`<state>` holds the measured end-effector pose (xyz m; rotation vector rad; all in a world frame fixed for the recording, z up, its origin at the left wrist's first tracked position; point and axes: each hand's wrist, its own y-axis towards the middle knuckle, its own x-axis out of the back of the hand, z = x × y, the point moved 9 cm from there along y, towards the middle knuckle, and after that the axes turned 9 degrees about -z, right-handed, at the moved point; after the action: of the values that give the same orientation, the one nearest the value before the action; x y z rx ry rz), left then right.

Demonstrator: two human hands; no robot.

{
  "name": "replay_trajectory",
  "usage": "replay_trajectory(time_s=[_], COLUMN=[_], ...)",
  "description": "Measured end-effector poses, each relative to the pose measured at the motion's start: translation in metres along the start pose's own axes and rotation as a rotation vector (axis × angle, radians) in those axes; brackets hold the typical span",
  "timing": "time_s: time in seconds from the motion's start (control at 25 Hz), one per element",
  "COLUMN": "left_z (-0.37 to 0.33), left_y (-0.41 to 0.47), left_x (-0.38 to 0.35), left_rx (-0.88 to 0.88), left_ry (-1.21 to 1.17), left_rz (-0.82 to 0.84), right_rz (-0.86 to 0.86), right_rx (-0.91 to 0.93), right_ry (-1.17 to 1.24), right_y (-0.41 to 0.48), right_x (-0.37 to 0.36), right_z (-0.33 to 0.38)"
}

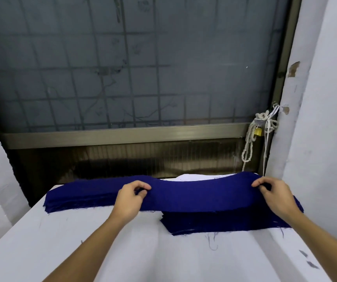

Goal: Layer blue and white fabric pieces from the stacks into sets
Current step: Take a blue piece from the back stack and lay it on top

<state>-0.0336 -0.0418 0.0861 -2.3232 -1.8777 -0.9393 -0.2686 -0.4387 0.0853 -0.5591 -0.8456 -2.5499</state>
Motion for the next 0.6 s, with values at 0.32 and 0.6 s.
replay_trajectory(time_s=[0.32,0.6], left_z=[-0.011,0.013], left_y=[0.024,0.021], left_x=[-0.093,-0.115], left_rx=[0.089,0.168], left_ry=[0.11,0.215], left_rz=[0.097,0.206], right_rz=[0.057,0.142], right_rx=[-0.126,-0.155], right_ry=[-0.256,-0.4], right_y=[0.048,0.046], right_x=[0.008,0.001], right_z=[-0.067,-0.089])
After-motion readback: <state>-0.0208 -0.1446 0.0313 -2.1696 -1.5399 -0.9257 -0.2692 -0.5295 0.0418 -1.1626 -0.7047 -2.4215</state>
